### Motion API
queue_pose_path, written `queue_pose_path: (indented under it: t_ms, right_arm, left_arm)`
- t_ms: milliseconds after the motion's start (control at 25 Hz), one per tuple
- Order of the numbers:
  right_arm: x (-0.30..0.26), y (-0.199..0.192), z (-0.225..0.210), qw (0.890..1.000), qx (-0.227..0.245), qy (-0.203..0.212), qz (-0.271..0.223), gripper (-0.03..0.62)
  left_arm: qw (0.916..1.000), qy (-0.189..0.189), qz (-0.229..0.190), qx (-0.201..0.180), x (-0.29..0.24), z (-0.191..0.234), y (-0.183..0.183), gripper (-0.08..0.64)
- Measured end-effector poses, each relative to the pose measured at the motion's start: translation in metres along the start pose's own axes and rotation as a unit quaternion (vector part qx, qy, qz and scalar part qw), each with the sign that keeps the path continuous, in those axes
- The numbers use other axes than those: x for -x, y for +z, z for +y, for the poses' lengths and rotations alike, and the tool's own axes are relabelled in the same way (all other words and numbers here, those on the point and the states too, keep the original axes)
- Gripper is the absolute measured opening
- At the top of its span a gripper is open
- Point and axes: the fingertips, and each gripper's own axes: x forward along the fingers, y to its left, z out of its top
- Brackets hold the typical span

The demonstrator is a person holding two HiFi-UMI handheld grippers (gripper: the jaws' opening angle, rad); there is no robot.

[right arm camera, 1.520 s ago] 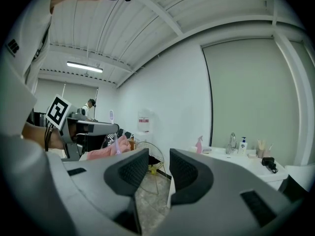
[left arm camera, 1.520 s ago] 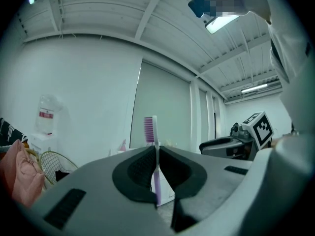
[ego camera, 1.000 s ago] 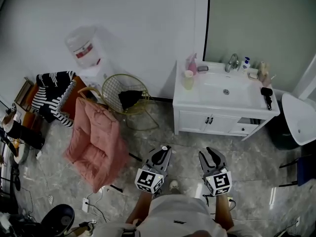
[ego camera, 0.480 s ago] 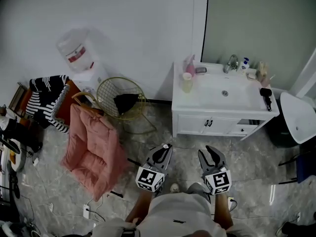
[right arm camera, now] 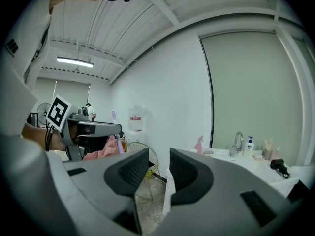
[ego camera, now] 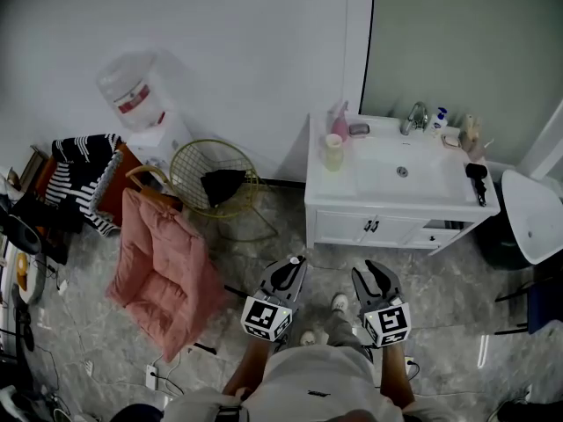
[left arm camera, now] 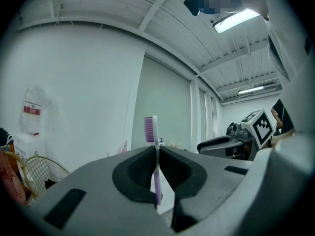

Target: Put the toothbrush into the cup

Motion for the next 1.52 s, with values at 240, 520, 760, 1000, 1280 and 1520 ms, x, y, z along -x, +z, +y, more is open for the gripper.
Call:
queue_pose_path:
  t_ms: [240, 520, 760, 1000, 1280, 1520]
  right_arm:
    - [-0.024, 0.007, -0.029, 1.000, 0.004, 0.011, -0.003, 0.144]
    - [-0.053, 0.012, -0.066, 1.000, 0.005, 0.022, -0.007, 0.144]
    - [-0.075, 0.020, -0.094, 0.999, 0.003, 0.031, -0.009, 0.144]
    - [-0.088, 0.026, -0.125, 0.999, -0.001, 0.043, -0.013, 0.144]
    - [-0.101, 0.024, -0.155, 0.998, -0.008, 0.064, -0.014, 0.144]
    - [-0.118, 0.023, -0.169, 0.996, -0.011, 0.084, -0.013, 0.144]
  left_arm:
    - [0.9999, 0.010, 0.003, 0.000, -0.031, 0.010, 0.000, 0.041]
    - [0.9998, 0.018, 0.000, -0.004, -0.075, 0.021, 0.006, 0.041]
    - [0.9997, 0.024, 0.002, -0.005, -0.110, 0.031, 0.011, 0.041]
    - [0.9993, 0.035, 0.004, -0.008, -0.144, 0.031, 0.017, 0.041]
    - [0.9985, 0.055, 0.005, -0.009, -0.175, 0.029, 0.020, 0.041]
    - [0.9971, 0.074, 0.010, -0.008, -0.188, 0.036, 0.018, 0.041]
